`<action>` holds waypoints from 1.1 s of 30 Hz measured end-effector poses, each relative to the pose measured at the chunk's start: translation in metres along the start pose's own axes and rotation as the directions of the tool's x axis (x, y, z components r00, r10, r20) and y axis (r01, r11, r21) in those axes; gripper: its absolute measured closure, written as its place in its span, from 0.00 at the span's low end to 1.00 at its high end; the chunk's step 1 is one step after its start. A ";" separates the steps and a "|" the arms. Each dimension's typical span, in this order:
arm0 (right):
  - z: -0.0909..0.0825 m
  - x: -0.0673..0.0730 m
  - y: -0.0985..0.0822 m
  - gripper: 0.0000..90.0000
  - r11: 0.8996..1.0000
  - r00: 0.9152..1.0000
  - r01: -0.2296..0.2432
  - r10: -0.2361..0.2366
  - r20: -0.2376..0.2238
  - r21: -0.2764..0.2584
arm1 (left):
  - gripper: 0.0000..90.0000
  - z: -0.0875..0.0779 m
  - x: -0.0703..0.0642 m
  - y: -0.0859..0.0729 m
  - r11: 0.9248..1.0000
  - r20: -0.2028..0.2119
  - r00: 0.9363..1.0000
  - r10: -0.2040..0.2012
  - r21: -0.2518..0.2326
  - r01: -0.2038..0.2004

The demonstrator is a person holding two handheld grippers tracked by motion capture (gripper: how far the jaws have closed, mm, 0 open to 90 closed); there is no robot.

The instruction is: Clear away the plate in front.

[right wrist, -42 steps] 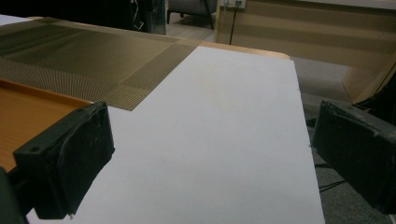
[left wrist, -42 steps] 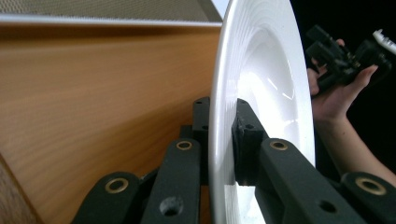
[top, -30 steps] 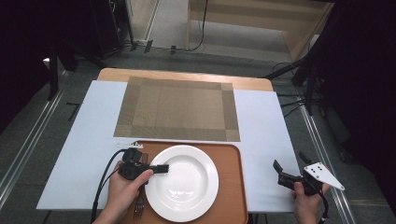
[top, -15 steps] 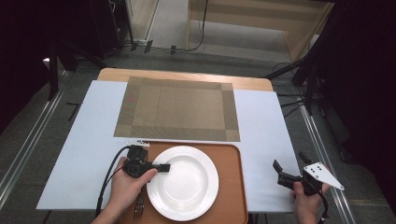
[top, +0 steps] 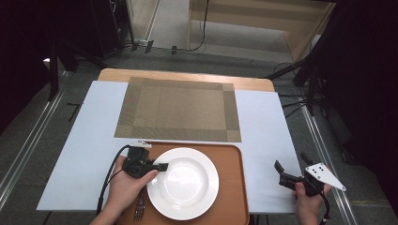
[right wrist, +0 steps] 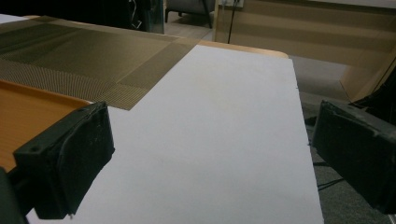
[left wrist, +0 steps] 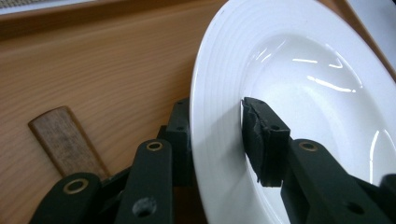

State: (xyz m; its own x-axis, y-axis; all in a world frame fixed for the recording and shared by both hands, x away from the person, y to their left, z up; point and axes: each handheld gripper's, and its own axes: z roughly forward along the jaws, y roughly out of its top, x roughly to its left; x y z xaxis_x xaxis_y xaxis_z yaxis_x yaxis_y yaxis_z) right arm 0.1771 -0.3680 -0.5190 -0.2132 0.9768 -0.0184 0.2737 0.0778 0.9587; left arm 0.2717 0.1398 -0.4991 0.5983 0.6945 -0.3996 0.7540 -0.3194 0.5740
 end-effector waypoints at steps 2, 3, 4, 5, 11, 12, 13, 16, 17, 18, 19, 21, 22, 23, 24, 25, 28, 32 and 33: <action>0.000 0.000 0.000 0.00 1.000 1.000 0.002 -0.002 0.002 0.000 | 0.71 -0.001 0.000 0.000 1.000 -0.005 1.000 0.007 -0.001 -0.007; 0.000 0.000 0.000 0.00 1.000 1.000 0.003 -0.003 0.003 0.000 | 0.71 0.000 0.000 0.000 1.000 -0.007 1.000 0.010 -0.001 -0.010; 0.001 0.000 0.000 0.00 1.000 1.000 0.002 -0.002 0.002 0.000 | 0.71 0.000 0.000 -0.001 1.000 -0.004 1.000 0.009 -0.003 -0.009; 0.001 0.000 0.000 0.00 1.000 1.000 0.002 -0.002 0.003 0.001 | 0.72 -0.001 0.001 -0.001 1.000 0.004 1.000 -0.001 -0.010 0.001; 0.001 0.000 0.000 0.00 1.000 1.000 0.004 -0.004 0.003 0.002 | 0.72 0.003 0.003 0.000 1.000 -0.002 1.000 0.000 0.005 0.000; 0.001 0.000 0.000 0.00 1.000 1.000 0.006 -0.006 0.003 0.002 | 0.70 0.003 0.002 -0.001 1.000 -0.005 1.000 0.009 0.005 -0.009; 0.001 0.000 0.000 0.00 1.000 1.000 0.007 -0.007 0.004 0.002 | 0.70 0.003 0.002 -0.001 1.000 -0.008 1.000 0.017 0.003 -0.017; 0.001 0.000 0.000 0.00 1.000 1.000 0.005 -0.005 0.004 0.002 | 0.69 0.002 0.002 -0.001 0.999 -0.011 0.999 0.050 -0.005 -0.050; 0.001 0.000 0.000 0.00 1.000 1.000 0.004 -0.004 0.004 0.002 | 0.68 0.002 0.002 -0.002 0.998 -0.023 0.998 0.065 -0.021 -0.066; 0.001 0.000 0.000 0.00 1.000 1.000 0.003 -0.003 0.003 0.001 | 0.67 0.000 0.002 -0.002 0.996 -0.033 0.996 0.077 -0.040 -0.079; 0.000 0.000 0.000 0.00 1.000 1.000 0.003 -0.003 0.003 0.000 | 0.64 -0.002 0.001 -0.002 0.995 -0.039 0.996 0.085 -0.057 -0.087; 0.000 0.000 0.000 0.00 1.000 1.000 0.004 -0.004 0.003 0.000 | 0.57 -0.007 0.002 -0.002 0.991 -0.041 0.994 0.096 -0.093 -0.100; 0.000 0.000 0.000 0.00 1.000 1.000 0.006 -0.006 0.002 0.000 | 0.53 -0.010 0.002 -0.002 0.988 -0.042 0.994 0.102 -0.112 -0.106; 0.000 0.000 0.000 0.00 1.000 1.000 0.006 -0.006 0.002 0.000 | 0.50 -0.012 0.002 -0.002 0.986 -0.033 0.994 0.107 -0.128 -0.111; 0.001 0.000 0.000 0.00 1.000 1.000 0.008 -0.008 0.002 -0.001 | 0.46 -0.014 0.002 -0.002 0.983 -0.031 0.993 0.112 -0.145 -0.116; 0.001 0.000 0.000 0.00 1.000 1.000 0.008 -0.008 0.001 -0.001 | 0.41 -0.016 0.002 -0.002 0.980 -0.034 0.993 0.117 -0.157 -0.121; 0.001 0.000 0.000 0.00 1.000 1.000 0.009 -0.009 0.002 0.000 | 0.28 -0.021 0.003 -0.003 0.970 -0.032 0.991 0.128 -0.204 -0.131; 0.001 0.000 0.000 0.00 1.000 1.000 0.010 -0.010 0.002 0.001 | 0.06 -0.031 0.005 -0.004 0.945 0.003 0.988 0.152 -0.292 -0.145; 0.001 0.000 0.000 0.00 1.000 1.000 0.009 -0.009 0.001 0.001 | 0.00 -0.034 0.007 -0.005 0.938 0.018 0.988 0.156 -0.316 -0.143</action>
State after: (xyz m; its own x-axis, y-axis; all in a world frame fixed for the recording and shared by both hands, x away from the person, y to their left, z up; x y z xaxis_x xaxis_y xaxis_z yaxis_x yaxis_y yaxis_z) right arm 0.1775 -0.3675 -0.5195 -0.2145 0.9763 -0.0275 0.2724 0.0868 0.9583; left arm 0.2631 0.1678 -0.4806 0.7137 0.6242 -0.3178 0.5364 -0.1952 0.8211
